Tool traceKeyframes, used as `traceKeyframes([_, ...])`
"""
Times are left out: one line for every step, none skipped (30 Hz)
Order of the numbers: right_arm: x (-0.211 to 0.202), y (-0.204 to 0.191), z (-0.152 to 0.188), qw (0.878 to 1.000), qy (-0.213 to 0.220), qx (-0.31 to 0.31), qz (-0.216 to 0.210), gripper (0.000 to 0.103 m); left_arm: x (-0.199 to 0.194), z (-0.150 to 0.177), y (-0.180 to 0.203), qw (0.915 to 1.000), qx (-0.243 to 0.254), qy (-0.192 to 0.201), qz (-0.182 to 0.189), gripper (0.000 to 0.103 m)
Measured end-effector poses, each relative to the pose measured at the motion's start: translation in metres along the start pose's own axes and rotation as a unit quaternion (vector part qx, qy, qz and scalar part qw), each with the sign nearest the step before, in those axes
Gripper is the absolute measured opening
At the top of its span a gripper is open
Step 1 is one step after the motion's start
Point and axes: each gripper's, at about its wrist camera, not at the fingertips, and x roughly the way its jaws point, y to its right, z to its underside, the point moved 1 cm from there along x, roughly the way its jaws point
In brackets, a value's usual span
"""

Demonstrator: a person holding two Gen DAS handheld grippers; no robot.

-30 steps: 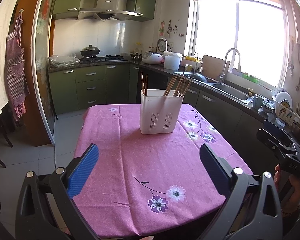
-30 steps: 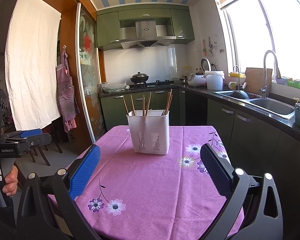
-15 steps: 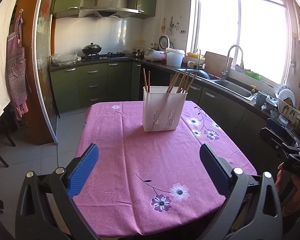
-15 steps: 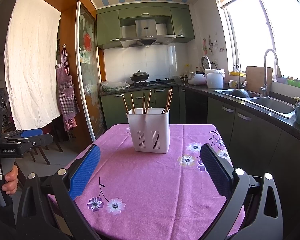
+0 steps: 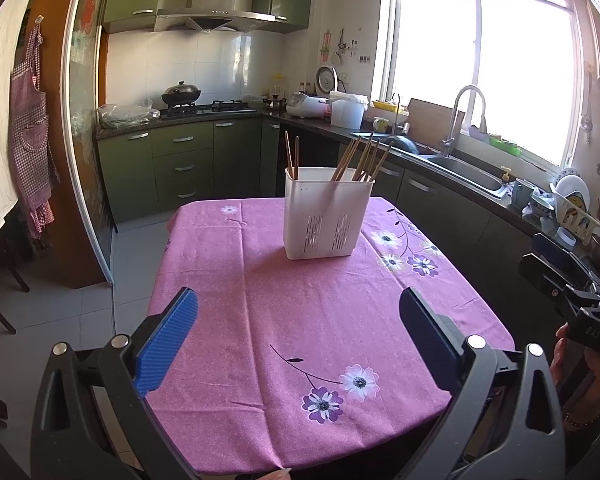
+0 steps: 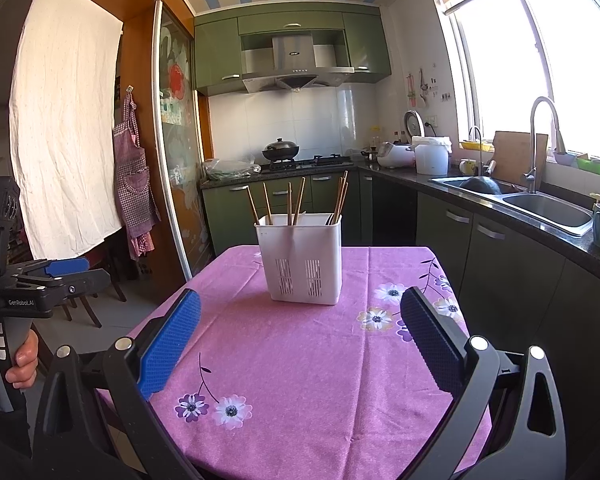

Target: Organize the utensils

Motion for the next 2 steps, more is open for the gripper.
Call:
traceKeyframes([0.0006, 0.0008, -0.0005, 1.0, -0.001, 0.0, 0.0, 0.098, 0.0003, -0.0003, -0.0003, 1.0, 0.0, 0.001, -0.004, 0.096])
traceKeyframes([0.0015, 0.001, -0.0012, 1.0, -0.002, 0.001, -0.001, 0.098, 0.0008, -0.0005, -0.0004, 1.0, 0.0, 0.001, -0.007, 0.096])
